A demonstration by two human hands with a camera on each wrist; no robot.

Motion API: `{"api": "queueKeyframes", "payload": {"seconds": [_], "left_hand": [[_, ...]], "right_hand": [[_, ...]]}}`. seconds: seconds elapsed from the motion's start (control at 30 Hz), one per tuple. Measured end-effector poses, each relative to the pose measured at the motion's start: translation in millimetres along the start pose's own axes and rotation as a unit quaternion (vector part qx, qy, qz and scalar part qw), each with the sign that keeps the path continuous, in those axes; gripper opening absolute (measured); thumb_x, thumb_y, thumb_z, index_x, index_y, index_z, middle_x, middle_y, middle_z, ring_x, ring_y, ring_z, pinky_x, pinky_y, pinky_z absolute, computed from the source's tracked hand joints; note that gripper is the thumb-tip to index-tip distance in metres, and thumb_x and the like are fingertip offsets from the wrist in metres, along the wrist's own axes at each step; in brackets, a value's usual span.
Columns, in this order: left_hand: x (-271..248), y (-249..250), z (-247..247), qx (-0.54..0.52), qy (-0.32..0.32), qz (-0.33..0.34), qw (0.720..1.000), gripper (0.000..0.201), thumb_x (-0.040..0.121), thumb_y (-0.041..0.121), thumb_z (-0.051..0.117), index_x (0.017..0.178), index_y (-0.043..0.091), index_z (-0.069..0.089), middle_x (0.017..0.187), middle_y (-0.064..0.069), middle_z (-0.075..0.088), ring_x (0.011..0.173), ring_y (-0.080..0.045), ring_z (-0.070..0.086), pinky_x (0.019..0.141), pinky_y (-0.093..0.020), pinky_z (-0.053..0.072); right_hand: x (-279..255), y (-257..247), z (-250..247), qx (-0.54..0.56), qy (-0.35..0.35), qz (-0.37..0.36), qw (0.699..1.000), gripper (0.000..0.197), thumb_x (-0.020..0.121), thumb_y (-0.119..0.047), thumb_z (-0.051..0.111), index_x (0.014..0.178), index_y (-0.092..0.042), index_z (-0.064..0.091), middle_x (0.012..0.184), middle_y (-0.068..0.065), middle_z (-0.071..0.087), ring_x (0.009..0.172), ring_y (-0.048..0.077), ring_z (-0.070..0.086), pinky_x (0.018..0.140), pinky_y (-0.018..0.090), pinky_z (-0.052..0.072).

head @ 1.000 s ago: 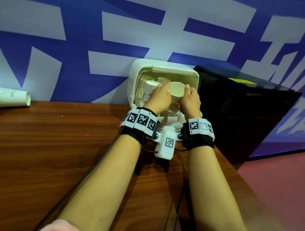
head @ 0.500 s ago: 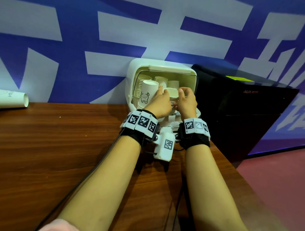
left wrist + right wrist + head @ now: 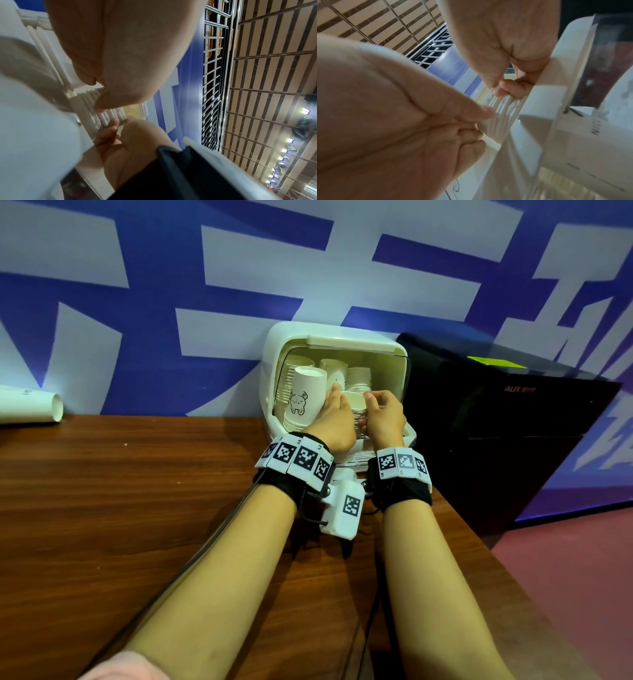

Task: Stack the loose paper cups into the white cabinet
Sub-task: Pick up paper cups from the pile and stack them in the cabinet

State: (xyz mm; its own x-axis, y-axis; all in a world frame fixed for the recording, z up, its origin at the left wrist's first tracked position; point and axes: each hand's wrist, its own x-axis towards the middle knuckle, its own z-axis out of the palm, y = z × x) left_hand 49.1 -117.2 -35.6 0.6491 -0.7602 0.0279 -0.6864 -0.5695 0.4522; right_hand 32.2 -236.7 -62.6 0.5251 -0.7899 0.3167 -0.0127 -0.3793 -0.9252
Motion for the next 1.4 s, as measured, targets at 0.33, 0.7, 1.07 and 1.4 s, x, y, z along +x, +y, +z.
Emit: {"api": "queueKeyframes", "payload": {"seconds": [0.33,0.7,1.07,1.4], "left_hand": [[-5.7,5.2,-21.3,-0.076,0.049,0.072,0.993,0.063,0.099,0.012,0.042,0.153,0.006,0.008,0.161,-0.007,-0.004,0.149,-0.018,-0.001,0.117,-0.025,0.004],[-29.0,-8.3,-53.1,-0.355,0.127,0.110,0.920,0.023,0.096,0.000,0.047,0.108,0.011,0.064,0.105,-0.003,0.065,0.100,-0.018,0.063,0.090,-0.030,0.051],[-94.4,-17.7,-73.4,-0.327,0.086,0.068,0.939,0.021,0.098,0.003,0.046,0.113,0.008,0.060,0.106,-0.005,0.065,0.088,-0.014,0.065,0.089,-0.030,0.050],[-178.8,-47.6,-112.9,-0.296,0.119,0.032,0.947,0.019,0.099,0.012,0.049,0.114,0.012,0.060,0.103,-0.002,0.068,0.090,-0.015,0.066,0.083,-0.026,0.052]], "right_hand": [[-0.6,-10.6,-3.5,-0.045,0.021,-0.024,0.998,0.028,0.100,-0.023,0.040,0.116,-0.017,0.063,0.112,0.004,0.065,0.101,0.023,0.062,0.090,0.032,0.050],[-17.9,-59.3,-12.2,0.047,-0.008,-0.030,0.998,0.007,0.095,-0.016,0.045,0.096,-0.017,0.052,0.103,0.005,0.061,0.084,0.025,0.066,0.059,0.026,0.050],[-71.6,-98.6,-17.2,0.094,-0.125,-0.016,0.988,0.008,0.097,-0.010,0.044,0.098,-0.009,0.053,0.085,0.006,0.059,0.055,0.013,0.054,0.046,0.020,0.038],[-131.4,-143.3,17.2,0.085,-0.231,-0.037,0.969,0.022,0.097,-0.006,0.044,0.078,-0.012,0.052,0.072,0.005,0.055,0.050,0.015,0.050,0.042,0.020,0.032]]}}
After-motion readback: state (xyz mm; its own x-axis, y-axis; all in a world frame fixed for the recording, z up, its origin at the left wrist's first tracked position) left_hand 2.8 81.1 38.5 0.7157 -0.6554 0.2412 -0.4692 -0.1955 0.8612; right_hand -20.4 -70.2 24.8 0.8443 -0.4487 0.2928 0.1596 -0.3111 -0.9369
